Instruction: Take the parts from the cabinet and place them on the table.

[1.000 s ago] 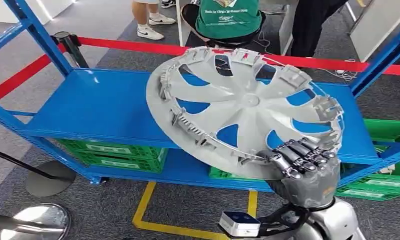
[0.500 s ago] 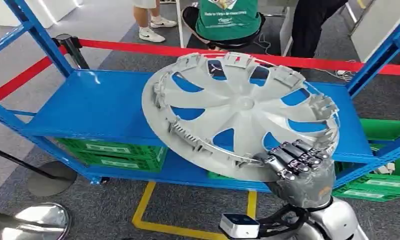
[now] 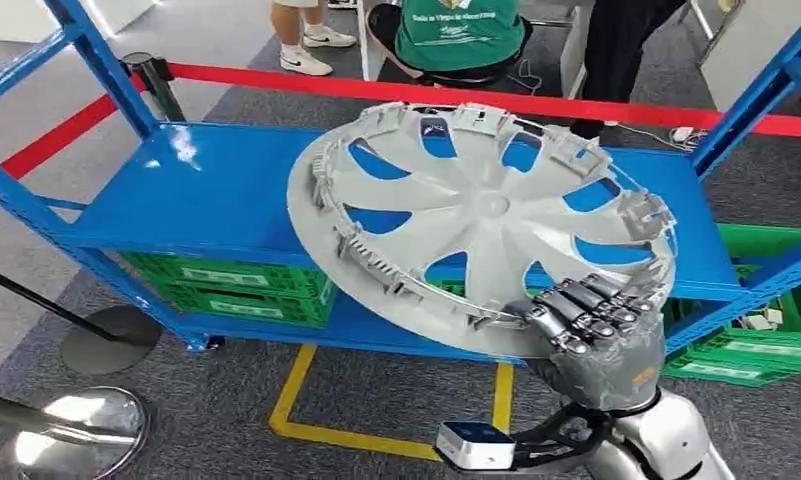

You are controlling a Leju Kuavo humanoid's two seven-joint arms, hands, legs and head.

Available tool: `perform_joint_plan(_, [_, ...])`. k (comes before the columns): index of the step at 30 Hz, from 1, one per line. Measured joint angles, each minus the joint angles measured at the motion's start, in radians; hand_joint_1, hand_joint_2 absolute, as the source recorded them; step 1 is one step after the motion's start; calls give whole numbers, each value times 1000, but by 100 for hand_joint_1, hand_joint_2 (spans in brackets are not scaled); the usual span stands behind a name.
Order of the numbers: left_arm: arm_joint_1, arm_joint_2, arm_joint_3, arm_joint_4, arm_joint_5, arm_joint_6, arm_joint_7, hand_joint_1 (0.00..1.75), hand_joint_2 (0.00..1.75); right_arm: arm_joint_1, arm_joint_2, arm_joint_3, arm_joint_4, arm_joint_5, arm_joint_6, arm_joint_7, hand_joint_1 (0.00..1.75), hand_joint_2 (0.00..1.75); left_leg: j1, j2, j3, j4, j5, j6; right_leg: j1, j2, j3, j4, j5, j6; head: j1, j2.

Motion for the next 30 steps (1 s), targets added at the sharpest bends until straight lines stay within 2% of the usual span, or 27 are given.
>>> perform_joint_plan(1, [2,0,0,0,0,0,0,0,175,2,0,0,0,0,0,0,175,175,-5,0,-7,3,6,11,-6,0,-3,-6,10,8,3,0])
perform_joint_plan(2, [4,0,0,0,0,0,0,0,175,3,-1,0,1,0,0,0,175,175,-4,4,-18,-2,18,28,-10,2,-13,-4,13,15,-1,0])
perform_joint_plan(3, [4,2,0,0,0,0,0,0,175,4,-1,0,2,0,0,0,175,175,-4,6,-26,-2,25,38,-11,1,-24,11,-19,14,2,0])
perform_joint_plan(4, [5,3,0,0,0,0,1,0,175,6,-1,1,3,0,0,-1,175,175,-6,7,-35,-2,34,49,-9,0,-42,61,-78,14,5,0])
perform_joint_plan(6, [4,3,0,0,-1,0,1,0,175,5,-1,2,5,-1,0,-1,175,175,-13,8,-57,-1,53,59,-4,1,-85,227,-180,14,8,0])
perform_joint_plan(7, [4,3,0,0,-1,0,1,0,175,5,-1,2,5,-1,0,-1,175,175,-18,8,-69,-1,62,61,-2,1,-99,294,-207,12,9,0])
perform_joint_plan(8, [4,3,0,0,-1,0,1,0,175,6,-1,2,5,0,0,-2,175,175,-23,8,-80,0,71,63,1,1,-96,325,-207,9,7,0])
perform_joint_plan(9, [3,3,0,0,-1,0,1,0,175,5,-1,2,6,0,0,-2,175,175,-26,8,-92,0,81,64,6,1,-67,306,-179,3,8,0])
perform_joint_plan(10, [2,3,0,0,-1,0,1,0,175,5,-2,2,6,0,0,-2,175,175,-29,8,-101,0,89,64,12,1,-23,252,-145,-4,8,0])
perform_joint_plan(11, [1,2,0,0,-1,0,1,0,175,5,-2,2,6,0,0,-2,175,175,-30,7,-110,0,97,63,17,1,40,164,-112,-13,8,0])
perform_joint_plan(12, [-1,1,0,0,-2,0,1,0,175,4,-1,2,6,-1,0,-2,175,175,-31,6,-115,1,105,62,23,1,105,72,-106,-20,8,0])
perform_joint_plan(13, [-3,0,0,0,-3,0,1,0,175,1,-1,2,6,-1,0,-2,175,175,-35,6,-122,2,113,57,26,1,153,-3,-140,-26,8,0])
perform_joint_plan(14, [-3,0,0,0,-4,0,1,0,175,1,-2,2,5,-3,0,-2,175,175,-35,7,-125,4,121,54,26,2,166,-27,-142,-25,5,0])
perform_joint_plan(16, [-4,0,0,0,-4,0,3,0,175,2,-1,2,6,-5,0,-2,175,175,-30,7,-129,2,139,44,32,3,143,-21,-130,-32,10,0])
perform_joint_plan(17, [-3,2,0,0,-5,0,4,0,175,3,-1,2,6,-5,0,-2,175,175,-35,6,-132,2,146,39,26,2,135,-27,-118,-41,10,0])
perform_joint_plan(18, [-3,4,0,1,-5,0,6,0,175,-1,-1,3,6,-7,0,-3,175,175,-33,4,-140,7,130,34,20,-5,126,-30,-107,-45,14,0])
perform_joint_plan(19, [-5,2,0,1,-6,0,6,0,175,0,-1,2,6,-10,0,-3,175,175,-31,6,-152,38,71,21,18,-4,121,-31,-94,-53,6,0])
perform_joint_plan(21, [-12,4,0,1,-7,0,6,0,175,3,-1,3,6,-13,0,-3,175,175,-18,8,-183,176,-55,4,17,-5,90,-30,-68,-55,5,0])
perform_joint_plan(22, [-14,4,0,1,-7,0,6,0,175,3,-1,3,6,-16,0,-3,175,175,-13,8,-194,251,-90,-2,17,-6,73,-29,-55,-54,5,0])
perform_joint_plan(23, [-15,5,0,1,-8,0,6,0,175,4,-1,3,8,-19,0,-3,175,175,-9,8,-194,301,-91,-7,16,-6,56,-29,-43,-51,4,0])
perform_joint_plan(24, [-15,6,0,1,-8,0,6,0,175,5,-1,3,8,-20,0,-3,175,175,-4,8,-177,307,-61,-11,15,-6,41,-28,-31,-47,5,0])
perform_joint_plan(25, [-13,5,0,1,-11,0,6,0,175,7,-1,3,10,-21,0,-3,175,175,1,9,-147,282,-22,-15,14,-6,26,-26,-20,-44,5,0])
perform_joint_plan(26, [-13,5,0,1,-12,-1,6,0,175,7,-1,3,10,-24,0,-3,175,175,6,9,-103,228,12,-18,12,-6,12,-23,-10,-40,5,0])
perform_joint_plan(27, [-11,5,0,1,-13,-2,6,0,175,6,-1,3,10,-24,0,-3,175,175,12,9,-38,141,26,-23,11,-5,1,-19,0,-34,4,0])
perform_joint_plan(28, [-11,0,-1,1,-14,-2,6,0,175,7,-1,3,10,-27,0,-3,175,175,18,9,23,58,-1,-29,16,-5,-9,-16,6,-28,2,0])
perform_joint_plan(29, [-9,0,-1,1,-15,-3,6,0,175,5,-2,3,10,-29,-1,-3,175,175,9,4,55,-11,-23,-16,16,-4,-18,-11,17,-22,6,0])
perform_joint_plan(30, [-7,-3,-2,1,-15,-3,6,0,175,4,-2,3,10,-31,-1,-3,175,175,9,3,45,-21,-30,-5,15,-5,-28,-10,31,-16,4,0])
